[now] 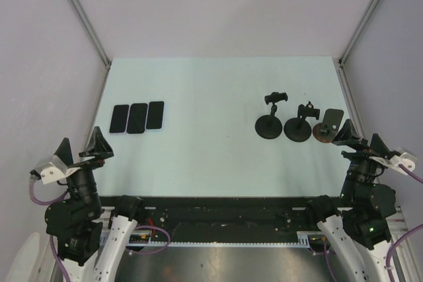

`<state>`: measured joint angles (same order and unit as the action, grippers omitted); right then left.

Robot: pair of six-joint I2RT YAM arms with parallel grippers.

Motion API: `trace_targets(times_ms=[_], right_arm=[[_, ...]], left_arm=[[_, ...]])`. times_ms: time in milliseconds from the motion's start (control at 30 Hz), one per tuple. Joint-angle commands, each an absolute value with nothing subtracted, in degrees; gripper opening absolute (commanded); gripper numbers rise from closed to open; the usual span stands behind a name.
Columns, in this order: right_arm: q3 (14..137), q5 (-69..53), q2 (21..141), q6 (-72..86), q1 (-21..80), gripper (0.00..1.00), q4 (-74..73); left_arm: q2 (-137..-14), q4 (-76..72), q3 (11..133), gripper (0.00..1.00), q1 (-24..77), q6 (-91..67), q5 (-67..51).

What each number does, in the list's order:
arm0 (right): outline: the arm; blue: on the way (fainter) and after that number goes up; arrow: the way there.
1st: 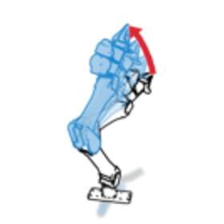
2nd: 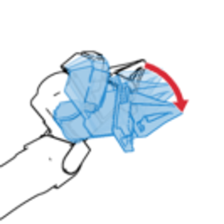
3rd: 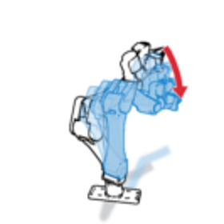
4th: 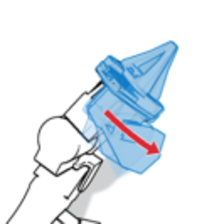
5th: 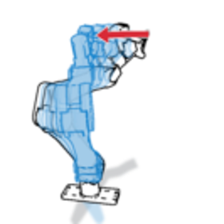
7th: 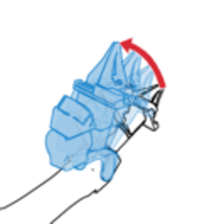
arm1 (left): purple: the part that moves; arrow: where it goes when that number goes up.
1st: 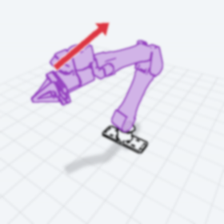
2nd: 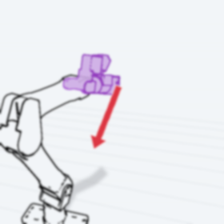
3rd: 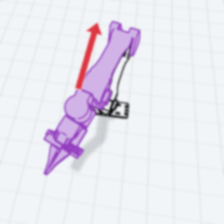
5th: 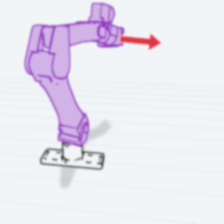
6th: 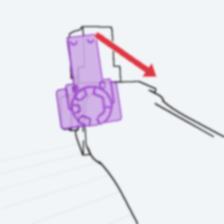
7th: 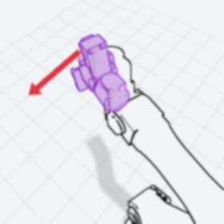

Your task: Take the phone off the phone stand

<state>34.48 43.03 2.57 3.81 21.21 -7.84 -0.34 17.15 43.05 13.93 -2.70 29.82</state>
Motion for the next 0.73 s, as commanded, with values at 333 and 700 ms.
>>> trace_targets(times_ms=[333,700], right_arm=[[33.93,43.24,2.11,5.45,19.6,1.0,-5.89],[33.75,43.24,2.02,5.45,19.16,1.0,-5.97]], left_arm=[[1.85,15.03,41.75,1.0,14.06,-1.41,30.5],[1.32,14.77,41.05,1.0,13.98,-1.49,29.97]])
